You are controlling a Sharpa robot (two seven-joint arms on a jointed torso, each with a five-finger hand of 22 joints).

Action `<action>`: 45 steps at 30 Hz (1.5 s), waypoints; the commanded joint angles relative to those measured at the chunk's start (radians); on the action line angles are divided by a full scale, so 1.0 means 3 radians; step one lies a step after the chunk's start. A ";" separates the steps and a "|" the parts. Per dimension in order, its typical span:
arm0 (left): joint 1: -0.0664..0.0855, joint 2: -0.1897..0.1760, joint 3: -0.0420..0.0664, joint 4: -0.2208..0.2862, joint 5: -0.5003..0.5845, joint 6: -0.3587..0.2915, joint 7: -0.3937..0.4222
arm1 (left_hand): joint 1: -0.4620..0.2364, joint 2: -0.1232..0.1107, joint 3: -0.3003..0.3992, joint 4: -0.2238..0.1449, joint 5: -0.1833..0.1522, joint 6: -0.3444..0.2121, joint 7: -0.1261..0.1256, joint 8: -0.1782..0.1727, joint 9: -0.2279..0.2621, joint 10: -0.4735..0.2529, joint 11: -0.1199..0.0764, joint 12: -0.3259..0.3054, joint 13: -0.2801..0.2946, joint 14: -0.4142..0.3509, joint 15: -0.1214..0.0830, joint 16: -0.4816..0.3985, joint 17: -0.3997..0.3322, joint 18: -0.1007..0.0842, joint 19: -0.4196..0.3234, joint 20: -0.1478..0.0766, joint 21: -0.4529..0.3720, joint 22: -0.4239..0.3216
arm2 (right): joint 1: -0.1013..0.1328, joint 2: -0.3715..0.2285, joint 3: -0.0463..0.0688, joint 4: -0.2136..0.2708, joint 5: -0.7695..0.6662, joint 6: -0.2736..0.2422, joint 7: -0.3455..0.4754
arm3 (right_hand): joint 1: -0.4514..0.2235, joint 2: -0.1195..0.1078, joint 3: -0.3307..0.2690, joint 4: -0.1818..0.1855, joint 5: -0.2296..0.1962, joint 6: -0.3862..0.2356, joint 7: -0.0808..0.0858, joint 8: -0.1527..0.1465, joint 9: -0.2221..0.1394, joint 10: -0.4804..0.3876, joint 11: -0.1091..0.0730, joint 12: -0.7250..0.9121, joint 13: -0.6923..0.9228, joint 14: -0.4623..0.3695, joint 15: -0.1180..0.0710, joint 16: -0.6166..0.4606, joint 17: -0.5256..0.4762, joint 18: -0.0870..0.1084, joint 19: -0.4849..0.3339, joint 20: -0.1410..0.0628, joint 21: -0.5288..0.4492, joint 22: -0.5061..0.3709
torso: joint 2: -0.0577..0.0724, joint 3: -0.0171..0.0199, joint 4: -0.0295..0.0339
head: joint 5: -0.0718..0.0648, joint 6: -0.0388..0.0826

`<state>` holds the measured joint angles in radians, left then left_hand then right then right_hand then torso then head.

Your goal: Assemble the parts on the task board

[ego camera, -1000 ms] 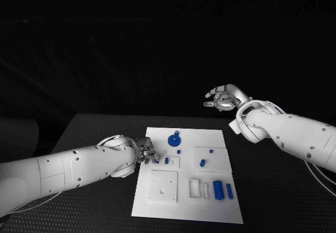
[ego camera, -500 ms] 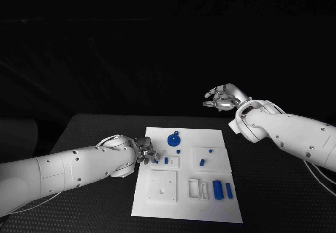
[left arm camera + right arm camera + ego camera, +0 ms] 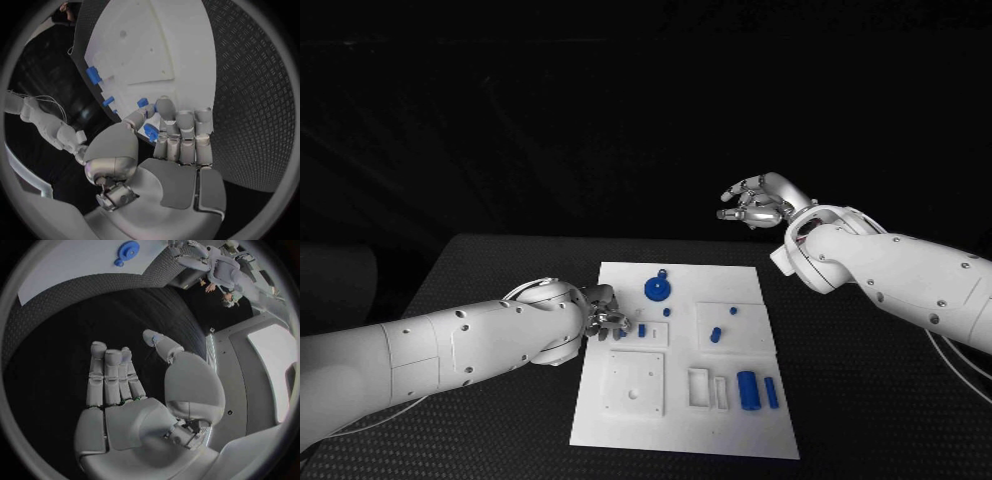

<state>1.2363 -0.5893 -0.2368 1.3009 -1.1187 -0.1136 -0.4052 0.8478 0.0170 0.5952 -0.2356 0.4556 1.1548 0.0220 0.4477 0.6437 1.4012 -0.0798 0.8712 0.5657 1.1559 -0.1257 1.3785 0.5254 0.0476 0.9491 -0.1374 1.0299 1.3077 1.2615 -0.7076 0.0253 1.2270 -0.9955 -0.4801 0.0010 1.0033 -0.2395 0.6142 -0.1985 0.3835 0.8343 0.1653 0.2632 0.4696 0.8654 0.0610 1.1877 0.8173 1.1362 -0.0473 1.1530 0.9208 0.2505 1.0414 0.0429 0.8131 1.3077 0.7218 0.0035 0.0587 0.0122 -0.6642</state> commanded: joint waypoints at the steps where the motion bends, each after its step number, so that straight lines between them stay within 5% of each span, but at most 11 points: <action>1: -0.0042 0.0037 -0.0012 0.0009 -0.0035 0.0146 0.0037 | 0.0015 -0.0031 0.0166 -0.0147 -0.0012 0.0048 -0.0024 -0.0018 -0.0007 0.0017 -0.0031 -0.0005 0.0004 0.0104 -0.0117 -0.0010 0.0000 0.0022 0.0031 -0.0366 0.0014 0.0054 | -0.0002 0.0000 0.0001 0.0004 -0.0016 0.0049 0.0017 | -0.0015 0.0007 -0.0017 0.0004 0.0018 -0.0007 0.0025 -0.0009 -0.0005 -0.0024 0.0000 0.0014 -0.0004 -0.0021 -0.0002 0.0014 -0.0005 0.0037 -0.0012 0.0000 -0.0022 0.0067 | 0.0000 -0.0001 0.0000 | -0.0013 0.0000; 8: -0.0046 0.0044 -0.0012 -0.0006 -0.0038 0.0075 0.0031 | 0.0020 -0.0073 0.0168 -0.0099 -0.0060 0.0031 -0.0015 -0.0030 -0.0014 0.0003 -0.0022 -0.0024 0.0007 0.0095 -0.0119 -0.0031 -0.0007 0.0020 0.0033 -0.0364 0.0006 0.0050 | -0.0003 -0.0001 0.0001 0.0006 -0.0016 0.0051 0.0017 | -0.0016 0.0005 -0.0018 0.0004 0.0017 -0.0008 0.0026 -0.0010 -0.0006 -0.0025 0.0000 0.0016 -0.0006 -0.0022 -0.0002 0.0014 -0.0006 0.0038 -0.0013 0.0000 -0.0022 0.0067 | 0.0001 0.0001 0.0001 | -0.0022 0.0013; 11: -0.0046 0.0033 -0.0011 -0.0013 -0.0038 0.0028 0.0015 | 0.0021 -0.0172 0.0158 -0.0002 -0.0389 -0.0028 0.0002 -0.0061 -0.0027 -0.0035 -0.0010 -0.0043 0.0025 0.0072 -0.0131 -0.0061 -0.0018 0.0021 0.0025 -0.0365 -0.0010 0.0047 | -0.0003 -0.0001 0.0001 0.0006 -0.0016 0.0050 0.0017 | -0.0017 0.0004 -0.0019 0.0004 0.0017 -0.0009 0.0026 -0.0010 -0.0006 -0.0026 0.0001 0.0016 -0.0007 -0.0023 -0.0002 0.0014 -0.0006 0.0038 -0.0014 0.0000 -0.0022 0.0067 | 0.0001 0.0002 0.0003 | -0.0025 0.0019; 15: -0.0047 0.0009 -0.0011 -0.0017 -0.0038 0.0003 -0.0017 | -0.0010 -0.0287 0.0153 0.0109 -0.0429 -0.0064 0.0016 -0.0081 -0.0031 -0.0082 0.0002 -0.0052 0.0045 0.0043 -0.0141 -0.0081 -0.0025 0.0017 0.0012 -0.0365 -0.0027 0.0046 | -0.0005 -0.0007 0.0001 0.0004 -0.0016 0.0050 0.0018 | -0.0017 0.0003 -0.0020 0.0004 0.0017 -0.0009 0.0026 -0.0010 -0.0007 -0.0027 0.0001 0.0016 -0.0008 -0.0024 -0.0002 0.0014 -0.0007 0.0037 -0.0014 0.0001 -0.0023 0.0067 | 0.0000 -0.0002 0.0003 | -0.0030 0.0026; 18: -0.0047 -0.0022 -0.0011 -0.0014 -0.0038 -0.0023 -0.0033 | -0.0032 -0.0447 0.0151 0.0262 -0.0617 -0.0170 0.0033 -0.0126 -0.0033 -0.0150 0.0009 -0.0057 0.0077 0.0007 -0.0150 -0.0089 -0.0026 0.0013 -0.0007 -0.0369 -0.0046 0.0048 | -0.0006 -0.0012 0.0001 0.0005 -0.0016 0.0044 0.0017 | -0.0019 0.0002 -0.0021 0.0004 0.0016 -0.0010 0.0026 -0.0011 -0.0007 -0.0028 0.0001 0.0017 -0.0010 -0.0025 -0.0001 0.0014 -0.0008 0.0038 -0.0015 0.0001 -0.0023 0.0067 | 0.0000 -0.0002 0.0003 | -0.0033 0.0030; 22: -0.0047 -0.0048 -0.0010 0.0006 -0.0016 -0.0089 -0.0014 | -0.0080 -0.0646 0.0168 0.0430 -0.0705 -0.0343 0.0083 -0.0220 -0.0084 -0.0186 0.0051 -0.0045 0.0090 -0.0024 -0.0136 -0.0080 -0.0021 0.0010 -0.0020 -0.0373 -0.0058 0.0050 | -0.0009 -0.0014 0.0001 0.0005 -0.0016 0.0040 0.0019 | -0.0020 -0.0001 -0.0022 0.0004 0.0016 -0.0013 0.0027 -0.0012 -0.0008 -0.0030 0.0002 0.0017 -0.0012 -0.0026 -0.0001 0.0014 -0.0009 0.0038 -0.0016 0.0001 -0.0024 0.0067 | 0.0000 -0.0002 0.0004 | -0.0036 0.0038; 24: -0.0047 -0.0069 -0.0009 0.0029 0.0003 -0.0142 -0.0005 | -0.0079 -0.0745 0.0196 0.0547 -0.0830 -0.0379 0.0094 -0.0218 -0.0086 -0.0198 0.0061 -0.0034 0.0097 -0.0034 -0.0126 -0.0075 -0.0020 0.0009 -0.0019 -0.0376 -0.0062 0.0050 | -0.0011 -0.0014 0.0001 0.0002 -0.0016 0.0039 0.0019 | -0.0021 -0.0002 -0.0023 0.0005 0.0017 -0.0015 0.0028 -0.0013 -0.0009 -0.0031 0.0002 0.0017 -0.0013 -0.0027 0.0000 0.0014 -0.0009 0.0038 -0.0017 0.0002 -0.0024 0.0067 | -0.0001 -0.0004 0.0005 | -0.0041 0.0040; 27: -0.0046 -0.0113 -0.0007 0.0070 0.0049 -0.0249 0.0031 | -0.0150 -0.0944 0.0209 0.0751 -0.1239 -0.0501 0.0119 -0.0221 -0.0091 -0.0234 0.0085 -0.0041 0.0095 -0.0059 -0.0106 -0.0088 -0.0027 0.0009 -0.0034 -0.0374 -0.0082 0.0045 | -0.0016 -0.0014 0.0001 -0.0003 -0.0016 0.0039 0.0020 | -0.0022 -0.0004 -0.0024 0.0005 0.0017 -0.0019 0.0029 -0.0015 -0.0010 -0.0033 0.0003 0.0018 -0.0015 -0.0029 0.0000 0.0014 -0.0010 0.0038 -0.0019 0.0002 -0.0026 0.0067 | -0.0001 -0.0007 0.0006 | -0.0046 0.0045; 29: -0.0044 -0.0149 0.0013 0.0105 0.0117 -0.0312 0.0055 | -0.0210 -0.1000 0.0172 0.0830 -0.1298 -0.0556 0.0130 -0.0215 -0.0092 -0.0257 0.0093 -0.0050 0.0092 -0.0073 -0.0101 -0.0098 -0.0032 0.0006 -0.0047 -0.0369 -0.0092 0.0045 | -0.0019 -0.0013 0.0001 -0.0004 -0.0016 0.0037 0.0022 | -0.0023 -0.0004 -0.0024 0.0006 0.0017 -0.0020 0.0029 -0.0015 -0.0011 -0.0034 0.0004 0.0018 -0.0016 -0.0030 0.0001 0.0014 -0.0011 0.0038 -0.0019 0.0003 -0.0026 0.0067 | -0.0002 -0.0007 0.0003 | -0.0043 0.0048; 40: -0.0018 -0.0248 0.0209 0.0164 0.0411 -0.0826 0.0384 | -0.0322 -0.1032 -0.0214 0.0960 -0.1330 -0.0928 0.0250 -0.0126 -0.0065 -0.0666 0.0217 -0.0361 -0.0064 -0.0406 0.0037 -0.0402 -0.0184 -0.0024 -0.0370 -0.0249 -0.0363 -0.0018 | -0.0034 -0.0016 0.0001 -0.0016 -0.0016 0.0042 0.0025 | -0.0023 -0.0004 -0.0024 0.0006 0.0020 -0.0025 0.0031 -0.0017 -0.0013 -0.0037 0.0005 0.0020 -0.0020 -0.0032 0.0002 0.0014 -0.0013 0.0038 -0.0021 0.0003 -0.0027 0.0066 | 0.0004 -0.0001 0.0003 | -0.0048 0.0055; 45: -0.0018 -0.0242 0.0218 0.0155 0.0381 -0.1043 0.0743 | -0.0033 -0.0970 -0.0180 0.0899 -0.1263 -0.0989 0.0309 -0.0053 -0.0059 -0.0836 0.0284 -0.0567 -0.0198 -0.0562 0.0140 -0.0569 -0.0277 -0.0055 -0.0505 -0.0151 -0.0504 -0.0055 | -0.0042 -0.0017 0.0001 -0.0019 -0.0016 0.0046 0.0026 | -0.0023 -0.0003 -0.0024 0.0007 0.0021 -0.0026 0.0031 -0.0018 -0.0013 -0.0037 0.0005 0.0021 -0.0021 -0.0032 0.0002 0.0014 -0.0013 0.0038 -0.0021 0.0003 -0.0027 0.0066 | 0.0006 0.0001 0.0000 | -0.0057 0.0063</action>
<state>1.2305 -0.6647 -0.1720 1.3458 -1.0239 -0.3282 -0.3022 0.8381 -0.2739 0.5395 0.0325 0.0782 0.8587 0.1161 0.4321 0.6253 1.1534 0.0054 0.7017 0.5065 0.9890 -0.0817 1.2083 0.4424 0.0461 0.7979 -0.0942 0.8786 1.2919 1.2495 -0.7126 0.0253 1.2216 -0.9955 -0.4765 0.0011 1.0033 -0.2395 0.6113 -0.1957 0.3835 0.8280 0.1696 0.2632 0.4669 0.8616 0.0648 1.1871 0.8120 1.1362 -0.0474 1.1530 0.9177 0.2467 1.0413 0.0430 0.8090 1.3077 0.7230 0.0031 0.0595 -0.0035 -0.6463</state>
